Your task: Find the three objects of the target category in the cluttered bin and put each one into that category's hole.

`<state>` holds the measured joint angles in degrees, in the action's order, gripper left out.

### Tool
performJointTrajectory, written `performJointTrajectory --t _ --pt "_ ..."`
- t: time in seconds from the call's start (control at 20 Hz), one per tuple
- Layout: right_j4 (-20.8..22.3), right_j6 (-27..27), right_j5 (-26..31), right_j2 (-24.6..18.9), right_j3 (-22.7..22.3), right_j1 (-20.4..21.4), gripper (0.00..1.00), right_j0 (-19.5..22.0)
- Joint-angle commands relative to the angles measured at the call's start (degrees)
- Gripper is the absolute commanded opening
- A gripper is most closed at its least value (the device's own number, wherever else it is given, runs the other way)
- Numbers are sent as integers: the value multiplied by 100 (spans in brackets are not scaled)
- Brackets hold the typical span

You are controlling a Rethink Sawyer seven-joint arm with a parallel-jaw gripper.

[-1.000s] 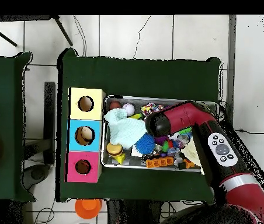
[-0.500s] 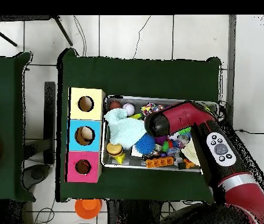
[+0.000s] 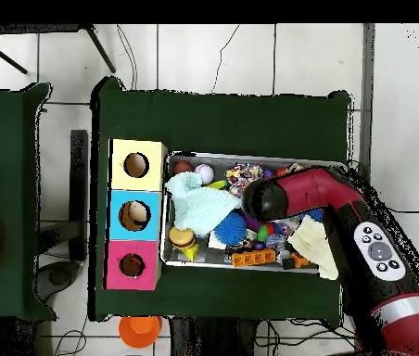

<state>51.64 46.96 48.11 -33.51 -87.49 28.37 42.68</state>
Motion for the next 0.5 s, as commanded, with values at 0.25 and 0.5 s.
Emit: performJointTrajectory --t 0.25,0.5 --pt "-498 -1547 650 -472 -893 718 0 312" --pt "-817 -1421 580 -694 -1221 999 0 460"
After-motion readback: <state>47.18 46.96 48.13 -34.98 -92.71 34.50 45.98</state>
